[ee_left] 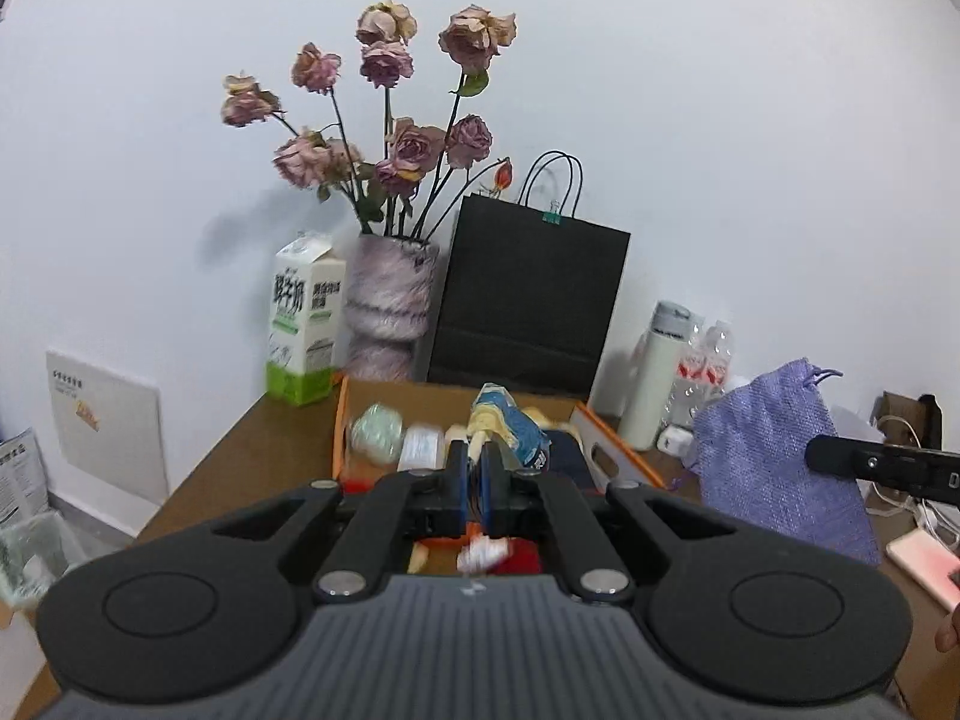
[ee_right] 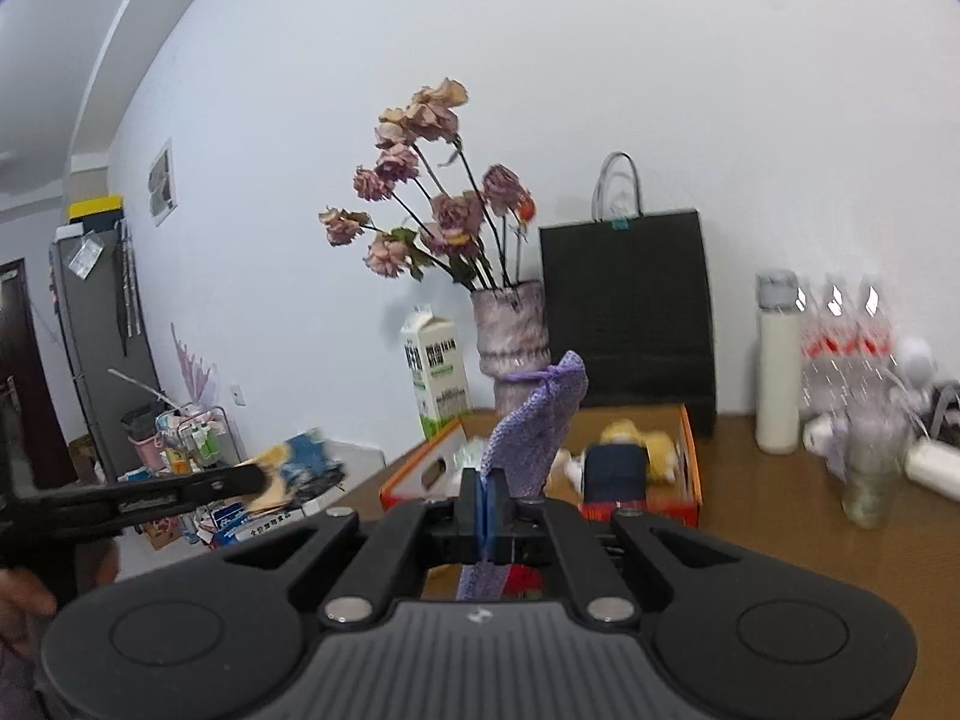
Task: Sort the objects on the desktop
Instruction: 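Lift the purple cloth and figurine up from the table with both tools, then carry cloth and figurine into the cardboard box and open both tools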
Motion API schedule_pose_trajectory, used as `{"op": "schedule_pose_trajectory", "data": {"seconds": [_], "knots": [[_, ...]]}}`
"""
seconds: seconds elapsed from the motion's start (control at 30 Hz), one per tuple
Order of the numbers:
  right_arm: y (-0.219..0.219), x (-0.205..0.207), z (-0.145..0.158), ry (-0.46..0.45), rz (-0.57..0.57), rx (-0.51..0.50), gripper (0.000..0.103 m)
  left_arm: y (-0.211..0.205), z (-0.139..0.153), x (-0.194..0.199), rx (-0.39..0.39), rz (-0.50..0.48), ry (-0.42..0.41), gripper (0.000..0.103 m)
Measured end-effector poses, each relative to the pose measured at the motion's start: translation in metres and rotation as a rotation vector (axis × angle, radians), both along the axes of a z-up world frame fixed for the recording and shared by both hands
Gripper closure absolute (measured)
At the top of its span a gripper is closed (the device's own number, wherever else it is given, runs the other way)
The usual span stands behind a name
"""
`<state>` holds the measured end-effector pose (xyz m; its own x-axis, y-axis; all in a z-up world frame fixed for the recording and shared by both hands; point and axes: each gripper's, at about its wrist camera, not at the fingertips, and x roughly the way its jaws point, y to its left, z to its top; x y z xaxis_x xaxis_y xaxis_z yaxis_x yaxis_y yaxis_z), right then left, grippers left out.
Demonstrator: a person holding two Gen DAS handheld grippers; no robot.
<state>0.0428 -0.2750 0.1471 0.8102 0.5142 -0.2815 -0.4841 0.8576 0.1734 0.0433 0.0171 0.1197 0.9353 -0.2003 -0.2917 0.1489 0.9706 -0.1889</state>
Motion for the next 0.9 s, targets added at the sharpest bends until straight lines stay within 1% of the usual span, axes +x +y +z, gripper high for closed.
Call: {"op": "schedule_pose_trajectory", "data": {"seconds": [0.1, 0.17, 0.2, 0.27, 0.3, 0.4, 0.5, 0.57, 0.63, 0.7, 0.77, 0.83, 0.87, 0.9], "knots": [[0.007, 0.040, 0.021, 0.003, 0.037, 0.006, 0.103, -0.004, 0.015, 0.046, 0.010, -0.008, 0.015, 0.099], [0.012, 0.069, 0.030, 0.022, 0.067, 0.023, 0.103, -0.007, 0.022, 0.078, 0.005, -0.026, 0.038, 0.099], [0.015, 0.090, 0.034, 0.041, 0.081, 0.042, 0.103, -0.008, 0.024, 0.094, -0.003, -0.027, 0.055, 0.099], [0.023, 0.124, 0.033, 0.076, 0.114, 0.060, 0.103, -0.014, 0.022, 0.127, -0.005, -0.031, 0.095, 0.099], [0.028, 0.143, 0.030, 0.097, 0.122, 0.072, 0.103, -0.019, 0.017, 0.144, 0.008, -0.021, 0.118, 0.099], [0.046, 0.200, 0.007, 0.175, 0.139, 0.050, 0.103, -0.036, -0.001, 0.187, 0.050, -0.009, 0.195, 0.098], [0.062, 0.242, -0.023, 0.254, 0.144, 0.011, 0.103, -0.048, -0.028, 0.224, 0.100, 0.012, 0.278, 0.098], [0.068, 0.261, -0.044, 0.308, 0.135, -0.008, 0.103, -0.051, -0.048, 0.246, 0.115, 0.018, 0.340, 0.098], [0.069, 0.277, -0.065, 0.364, 0.120, -0.023, 0.103, -0.052, -0.065, 0.259, 0.137, 0.027, 0.381, 0.098], [0.068, 0.286, -0.082, 0.398, 0.094, -0.059, 0.103, -0.052, -0.079, 0.266, 0.151, 0.033, 0.409, 0.098], [0.069, 0.292, -0.093, 0.414, 0.058, -0.111, 0.102, -0.051, -0.085, 0.269, 0.146, 0.025, 0.426, 0.097], [0.071, 0.294, -0.101, 0.406, 0.006, -0.203, 0.098, -0.049, -0.088, 0.271, 0.137, 0.009, 0.447, 0.096], [0.075, 0.294, -0.102, 0.386, -0.019, -0.249, 0.090, -0.049, -0.088, 0.271, 0.139, 0.004, 0.448, 0.094], [0.076, 0.292, -0.102, 0.370, -0.042, -0.285, 0.088, -0.049, -0.086, 0.271, 0.142, 0.004, 0.449, 0.091]]}}
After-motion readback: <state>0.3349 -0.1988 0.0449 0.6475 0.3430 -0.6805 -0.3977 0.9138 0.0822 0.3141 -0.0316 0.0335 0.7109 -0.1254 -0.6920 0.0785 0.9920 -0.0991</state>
